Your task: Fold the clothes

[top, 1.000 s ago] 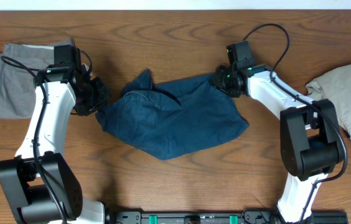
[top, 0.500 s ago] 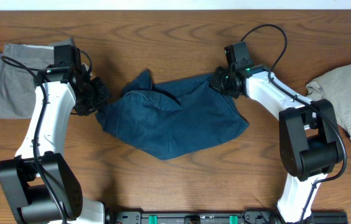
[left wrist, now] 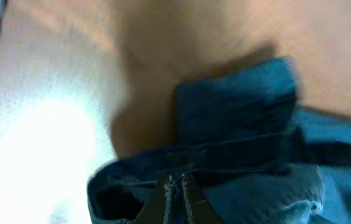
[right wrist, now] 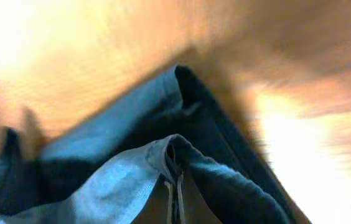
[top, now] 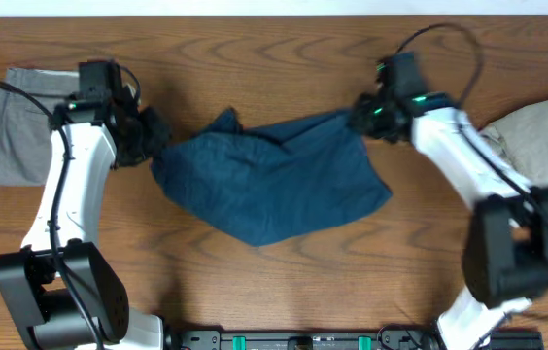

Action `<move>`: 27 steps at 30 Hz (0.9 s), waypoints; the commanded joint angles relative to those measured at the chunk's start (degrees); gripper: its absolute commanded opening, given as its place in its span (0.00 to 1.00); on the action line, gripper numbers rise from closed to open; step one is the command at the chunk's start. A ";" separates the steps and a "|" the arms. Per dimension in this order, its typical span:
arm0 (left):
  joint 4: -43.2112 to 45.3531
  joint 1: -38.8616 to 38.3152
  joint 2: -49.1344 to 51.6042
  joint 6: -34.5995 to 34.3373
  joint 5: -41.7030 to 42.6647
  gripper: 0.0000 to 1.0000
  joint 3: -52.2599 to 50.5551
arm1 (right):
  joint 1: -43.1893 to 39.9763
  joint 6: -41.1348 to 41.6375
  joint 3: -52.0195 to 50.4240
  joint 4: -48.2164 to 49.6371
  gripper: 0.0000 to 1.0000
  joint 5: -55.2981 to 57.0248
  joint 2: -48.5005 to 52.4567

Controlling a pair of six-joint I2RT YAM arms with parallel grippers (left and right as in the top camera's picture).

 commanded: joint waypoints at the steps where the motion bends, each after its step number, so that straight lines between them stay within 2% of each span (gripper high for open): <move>1: 0.28 0.07 -1.38 1.33 1.68 0.06 4.79 | -3.13 -4.22 3.74 -1.97 0.01 0.52 -6.69; 9: 1.73 0.07 -4.98 1.36 7.13 0.06 5.27 | -5.99 -7.06 3.91 -5.25 0.01 0.55 -15.54; 13: 7.63 0.07 -9.44 1.29 10.80 0.06 5.27 | -7.17 -7.10 4.48 -5.38 0.01 0.31 -19.69; 17: 14.60 0.07 -14.69 -0.98 10.34 0.06 5.27 | -8.02 -8.52 6.25 -4.48 0.01 1.25 -22.88; 19: 19.82 0.07 -15.69 -1.46 10.34 0.06 5.27 | -8.57 -10.29 7.10 -1.79 0.01 1.22 -23.02; 24: 34.14 -0.79 -12.39 -4.55 7.96 0.06 5.27 | -9.20 -17.09 7.15 11.80 0.01 1.84 -20.11; 27: 45.35 -1.60 -7.91 -7.02 7.45 0.06 5.33 | -10.08 -16.52 7.17 21.77 0.01 8.15 -17.29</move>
